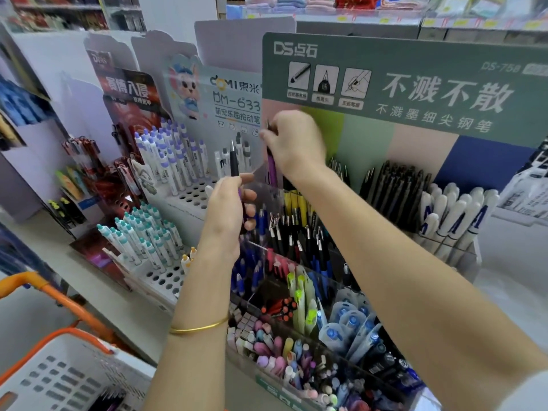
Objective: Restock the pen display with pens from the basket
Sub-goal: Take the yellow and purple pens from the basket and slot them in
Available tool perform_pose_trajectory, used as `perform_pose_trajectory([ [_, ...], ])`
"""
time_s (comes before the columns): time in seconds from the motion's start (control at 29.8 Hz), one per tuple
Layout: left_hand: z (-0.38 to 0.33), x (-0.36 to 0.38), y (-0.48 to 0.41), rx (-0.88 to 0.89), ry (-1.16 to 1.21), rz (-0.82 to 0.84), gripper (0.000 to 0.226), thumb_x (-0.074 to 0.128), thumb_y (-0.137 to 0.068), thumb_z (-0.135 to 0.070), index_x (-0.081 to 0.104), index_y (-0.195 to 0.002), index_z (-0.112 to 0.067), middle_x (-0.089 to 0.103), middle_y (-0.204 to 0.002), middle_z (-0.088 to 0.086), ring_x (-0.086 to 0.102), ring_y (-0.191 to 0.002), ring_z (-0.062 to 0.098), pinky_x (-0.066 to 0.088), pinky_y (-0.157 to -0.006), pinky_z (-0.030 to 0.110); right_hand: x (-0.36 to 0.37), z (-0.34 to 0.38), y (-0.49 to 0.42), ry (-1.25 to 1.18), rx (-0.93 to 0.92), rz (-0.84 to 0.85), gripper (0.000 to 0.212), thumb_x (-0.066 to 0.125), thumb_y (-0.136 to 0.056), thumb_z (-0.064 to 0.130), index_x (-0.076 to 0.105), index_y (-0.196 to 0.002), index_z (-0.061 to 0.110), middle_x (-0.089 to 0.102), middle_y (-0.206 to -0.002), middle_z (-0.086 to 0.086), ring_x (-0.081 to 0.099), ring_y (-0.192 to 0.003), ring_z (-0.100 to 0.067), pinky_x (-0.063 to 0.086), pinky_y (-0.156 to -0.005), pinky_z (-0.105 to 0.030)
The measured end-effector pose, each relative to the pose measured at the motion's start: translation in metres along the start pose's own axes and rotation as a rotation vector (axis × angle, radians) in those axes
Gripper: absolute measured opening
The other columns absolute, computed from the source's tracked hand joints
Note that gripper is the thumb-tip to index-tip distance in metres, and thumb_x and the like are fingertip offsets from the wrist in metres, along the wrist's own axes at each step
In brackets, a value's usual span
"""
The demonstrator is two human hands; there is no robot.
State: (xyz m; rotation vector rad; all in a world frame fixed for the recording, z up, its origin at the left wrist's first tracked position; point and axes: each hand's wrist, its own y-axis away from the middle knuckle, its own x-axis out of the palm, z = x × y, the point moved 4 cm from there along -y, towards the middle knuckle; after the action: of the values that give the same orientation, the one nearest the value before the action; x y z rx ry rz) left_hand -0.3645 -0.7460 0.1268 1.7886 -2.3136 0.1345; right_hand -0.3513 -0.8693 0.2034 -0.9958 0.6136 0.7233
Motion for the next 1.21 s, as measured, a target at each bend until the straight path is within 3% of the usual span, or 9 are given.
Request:
perform_pose_trajectory([
  [0.13,-0.002,0.003,-0.006,0.023,-0.034,-0.003,0.029,0.033,-0.100,-0.012,0.061,-0.106,-0.013,0.042,-0.070,-0.003,0.039,-0.055,0.007,0.031,-0.044,0.020,0.012,0.004,0.000,0.222,0.002,0.061,0.041,0.060,-0.092,0.025,0.040,-0.057,0.017,0.050,-0.065,0.001,0.054,-0.078,-0.027,0.040,-0.065,-0.033],
  [0.37,0.003,0.001,-0.014,0.110,-0.082,0.008,0.026,0.038,-0.103,-0.009,0.060,-0.103,-0.024,0.044,-0.071,-0.006,0.044,-0.063,0.007,0.038,-0.054,0.021,0.010,0.012,-0.003,0.399,-0.015,0.170,0.042,0.061,-0.091,0.015,0.033,-0.060,0.018,0.035,-0.063,0.001,0.042,-0.077,-0.025,0.031,-0.070,-0.031],
  [0.5,0.005,-0.001,-0.017,0.129,-0.089,0.012,0.025,0.040,-0.103,-0.009,0.061,-0.106,-0.023,0.046,-0.077,-0.005,0.046,-0.069,0.008,0.040,-0.058,0.022,0.005,0.005,-0.006,0.233,0.009,0.152,0.032,0.059,-0.090,0.013,0.048,-0.060,0.013,0.051,-0.063,-0.002,0.055,-0.071,-0.026,0.041,-0.060,-0.028],
  [0.6,0.004,0.002,-0.016,0.149,-0.090,0.027,0.024,0.042,-0.102,-0.008,0.061,-0.112,-0.020,0.051,-0.081,-0.005,0.047,-0.070,0.007,0.043,-0.060,0.021,-0.010,0.004,-0.005,-0.006,-0.008,0.118,0.025,0.060,-0.090,0.026,0.069,-0.077,0.006,0.068,-0.079,-0.005,0.063,-0.077,-0.025,0.054,-0.070,-0.035],
  [0.71,0.003,0.009,-0.015,0.167,-0.102,0.063,0.023,0.045,-0.102,-0.011,0.061,-0.119,-0.016,0.054,-0.080,-0.007,0.048,-0.065,0.003,0.044,-0.057,0.016,-0.017,0.009,0.003,-0.140,-0.039,0.210,0.035,0.065,-0.087,0.040,0.075,-0.083,0.007,0.072,-0.081,-0.007,0.066,-0.076,-0.024,0.056,-0.074,-0.041],
  [0.77,0.003,0.014,-0.014,0.172,-0.091,0.094,0.022,0.047,-0.102,-0.012,0.060,-0.120,-0.014,0.055,-0.081,-0.007,0.049,-0.064,0.002,0.045,-0.056,0.016,-0.018,0.011,0.006,-0.182,-0.055,0.247,0.027,0.070,-0.084,0.035,0.077,-0.083,0.008,0.073,-0.081,-0.006,0.067,-0.077,-0.020,0.056,-0.075,-0.040],
  [0.94,0.006,0.007,-0.015,0.136,-0.047,0.047,0.025,0.047,-0.102,-0.014,0.053,-0.126,-0.018,0.060,-0.103,0.001,0.060,-0.084,0.008,0.054,-0.067,0.023,-0.028,0.002,-0.004,-0.330,0.038,-0.070,0.025,0.061,-0.090,0.024,0.073,-0.079,0.006,0.071,-0.077,-0.004,0.066,-0.075,-0.018,0.051,-0.078,-0.034],
  [1.04,0.008,-0.002,-0.015,0.123,-0.057,-0.023,0.036,0.046,-0.102,-0.015,0.044,-0.138,-0.015,0.054,-0.122,0.000,0.062,-0.097,0.012,0.057,-0.072,0.024,-0.034,0.001,-0.006,-0.250,0.041,-0.239,0.022,0.056,-0.094,0.029,0.068,-0.089,0.011,0.065,-0.081,0.006,0.060,-0.078,-0.010,0.047,-0.072,-0.027],
  [1.21,0.011,-0.005,-0.013,0.104,-0.062,-0.029,0.021,0.047,-0.101,-0.009,0.051,-0.120,-0.019,0.058,-0.117,0.001,0.064,-0.092,0.010,0.054,-0.067,0.022,-0.009,-0.002,-0.002,0.142,0.017,-0.064,0.025,0.056,-0.094,0.031,0.060,-0.077,0.014,0.056,-0.077,0.001,0.057,-0.080,-0.023,0.037,-0.059,-0.028],
])
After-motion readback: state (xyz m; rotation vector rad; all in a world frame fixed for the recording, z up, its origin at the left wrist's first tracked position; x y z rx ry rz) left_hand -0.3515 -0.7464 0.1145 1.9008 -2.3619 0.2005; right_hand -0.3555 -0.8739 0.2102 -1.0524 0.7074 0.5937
